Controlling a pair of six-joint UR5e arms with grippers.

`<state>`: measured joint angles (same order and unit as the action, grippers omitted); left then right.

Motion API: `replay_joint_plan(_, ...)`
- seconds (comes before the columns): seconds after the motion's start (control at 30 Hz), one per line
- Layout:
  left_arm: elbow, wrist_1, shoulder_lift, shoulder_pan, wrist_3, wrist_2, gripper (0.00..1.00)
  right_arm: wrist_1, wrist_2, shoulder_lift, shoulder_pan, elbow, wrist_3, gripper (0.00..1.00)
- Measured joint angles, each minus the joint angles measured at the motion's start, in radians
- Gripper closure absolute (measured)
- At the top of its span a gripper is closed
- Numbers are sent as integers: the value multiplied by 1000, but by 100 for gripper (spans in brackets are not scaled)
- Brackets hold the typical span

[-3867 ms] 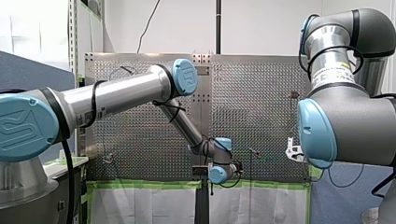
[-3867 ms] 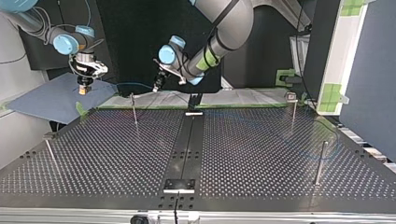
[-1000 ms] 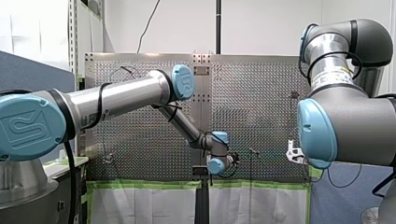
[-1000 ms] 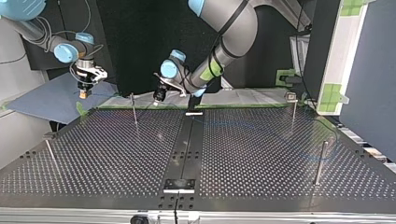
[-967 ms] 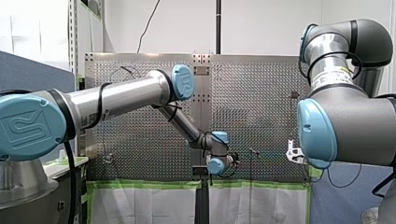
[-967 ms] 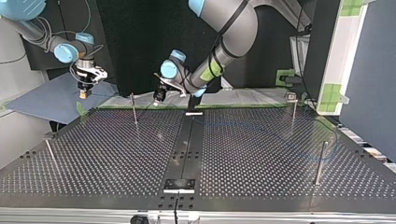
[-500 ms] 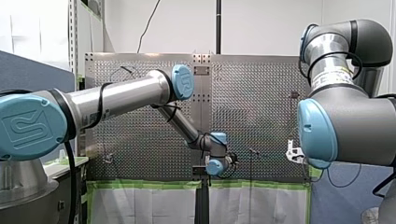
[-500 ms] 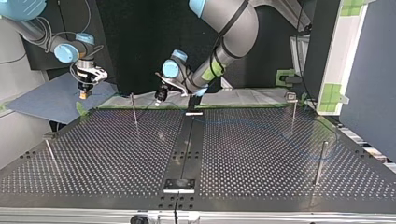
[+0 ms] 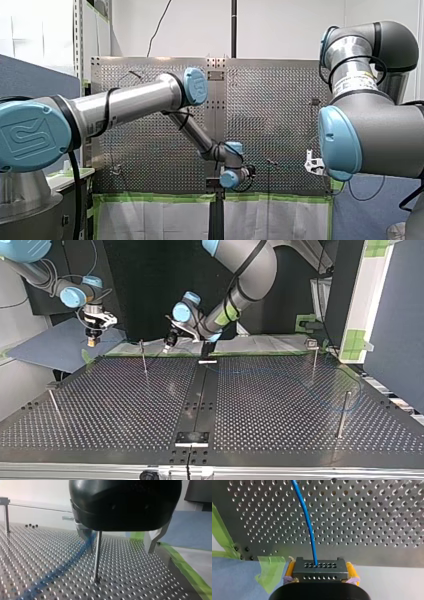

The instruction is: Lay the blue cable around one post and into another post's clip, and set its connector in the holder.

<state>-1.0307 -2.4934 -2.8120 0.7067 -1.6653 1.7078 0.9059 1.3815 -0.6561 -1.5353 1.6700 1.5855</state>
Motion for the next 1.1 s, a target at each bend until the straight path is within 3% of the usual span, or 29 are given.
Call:
replay_joint_plan(0.2, -38, -9, 45, 14, 42, -13, 0, 4, -11, 1, -11, 0, -10, 100)
replay_joint_plan(0.4, -90, -29, 92, 24, 52, -20, 0, 4, -12, 1, -16, 0, -10, 100)
replay_joint_plan(0.83, -145, -131, 104, 56, 93, -40, 0, 0, -13, 2, -19, 0, -6, 100)
replay_joint_plan(1.1, -148, -146, 138, 76, 96, -49, 0, 2, -13, 3, -19, 0, -2, 100)
